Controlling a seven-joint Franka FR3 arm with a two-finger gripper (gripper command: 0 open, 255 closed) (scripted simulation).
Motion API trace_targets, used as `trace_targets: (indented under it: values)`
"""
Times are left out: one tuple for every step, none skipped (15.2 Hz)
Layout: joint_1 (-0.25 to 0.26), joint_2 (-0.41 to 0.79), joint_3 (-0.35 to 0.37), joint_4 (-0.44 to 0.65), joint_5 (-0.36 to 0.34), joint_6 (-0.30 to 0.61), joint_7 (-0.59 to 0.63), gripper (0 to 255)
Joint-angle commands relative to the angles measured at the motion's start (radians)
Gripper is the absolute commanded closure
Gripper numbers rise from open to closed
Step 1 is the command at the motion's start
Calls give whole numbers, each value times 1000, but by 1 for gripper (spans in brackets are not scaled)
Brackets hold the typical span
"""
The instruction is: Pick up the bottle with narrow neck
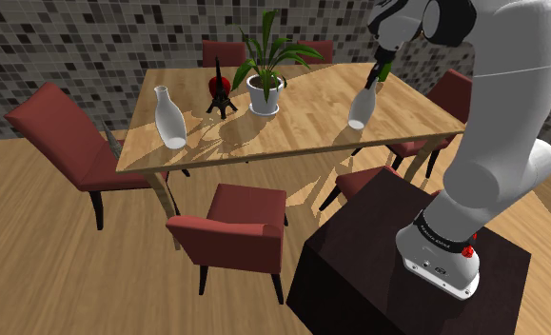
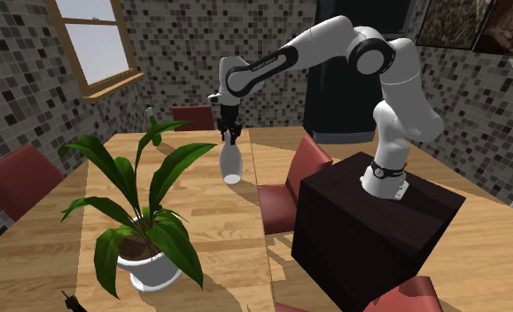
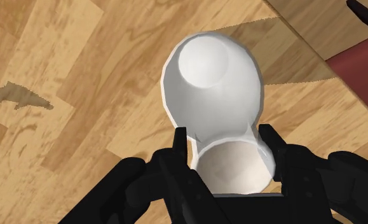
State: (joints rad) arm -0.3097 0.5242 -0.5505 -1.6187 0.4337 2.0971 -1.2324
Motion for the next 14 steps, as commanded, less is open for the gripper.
trace_targets:
  values:
    - [2,-11,-5,8,-8,-17,6,255]
    - [3,-17,-7,14,-12,-27,9,255]
    - [4,-22,-9,20,-16,-38,13,255]
    - [5,-26,-11,26,-20,-48,16,255]
    - [5,-31,-13,33,-24,-59,19,255]
    - [6,-36,-15,40,-28,-69,23,255]
    - [6,-40,-17,47,-31,-80,26,255]
    - [6,-44,-19,55,-35,-91,29,255]
    - [6,-48,-21,63,-38,-102,32,255]
    - [7,-52,-22,71,-41,-113,36,255]
    - [6,-56,-24,79,-44,-124,39,255]
    - [6,-59,-26,88,-47,-136,42,255]
    - [6,-62,-27,97,-50,-147,45,255]
    - [6,-63,-27,98,-51,-149,45,255]
